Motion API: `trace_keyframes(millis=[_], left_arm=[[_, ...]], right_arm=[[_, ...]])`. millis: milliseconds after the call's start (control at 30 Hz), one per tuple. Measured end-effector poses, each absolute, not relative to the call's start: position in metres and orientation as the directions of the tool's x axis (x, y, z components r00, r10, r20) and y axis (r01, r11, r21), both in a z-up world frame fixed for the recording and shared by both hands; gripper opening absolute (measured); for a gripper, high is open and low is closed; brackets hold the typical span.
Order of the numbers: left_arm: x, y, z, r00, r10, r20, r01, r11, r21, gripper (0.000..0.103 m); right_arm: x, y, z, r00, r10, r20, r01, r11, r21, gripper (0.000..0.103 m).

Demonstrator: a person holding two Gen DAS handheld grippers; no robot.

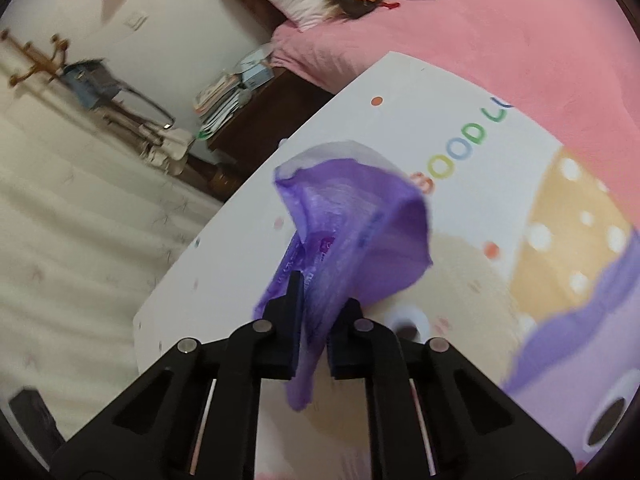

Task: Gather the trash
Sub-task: 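Carry purple bag and beige block down over the bin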

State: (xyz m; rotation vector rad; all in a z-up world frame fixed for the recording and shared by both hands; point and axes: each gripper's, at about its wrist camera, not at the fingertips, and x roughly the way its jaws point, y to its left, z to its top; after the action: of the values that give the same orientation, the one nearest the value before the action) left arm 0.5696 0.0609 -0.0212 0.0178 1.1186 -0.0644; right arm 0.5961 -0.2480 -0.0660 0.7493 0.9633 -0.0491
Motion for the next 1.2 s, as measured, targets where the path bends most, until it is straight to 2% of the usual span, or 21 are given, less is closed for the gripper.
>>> trace_keyframes(millis=[267,667,967,1200], left_arm=[[0.454,0.037,0.014,0.450,-0.060,-0.891,0.086,0.996,-0.023,0.062],[0.226,-0.017,0.042,0.477,-0.072,-0.876,0.096,0.995,-0.030,0.062],[0.084,-0.045,0.026,0.414,-0.058,-0.908,0.123,0.992,-0.007,0.062],[0.019,-0.051,-0.001,0.337,-0.047,-0.940,0.170,0.985,0.012,0.062]], right_arm=[[0.481,-0.245,-0.024,0.575,0.364,-0.733,0.236,0.784,0.575,0.004],[0.268,-0.263,0.027,0.553,0.461,-0.694,0.029,0.822,0.569,0.004],[0.118,-0.277,0.028,0.479,0.495,-0.725,-0.070,0.845,0.531,0.004],[0.041,-0.278,-0.007,0.382,0.512,-0.769,-0.035,0.840,0.541,0.004]])
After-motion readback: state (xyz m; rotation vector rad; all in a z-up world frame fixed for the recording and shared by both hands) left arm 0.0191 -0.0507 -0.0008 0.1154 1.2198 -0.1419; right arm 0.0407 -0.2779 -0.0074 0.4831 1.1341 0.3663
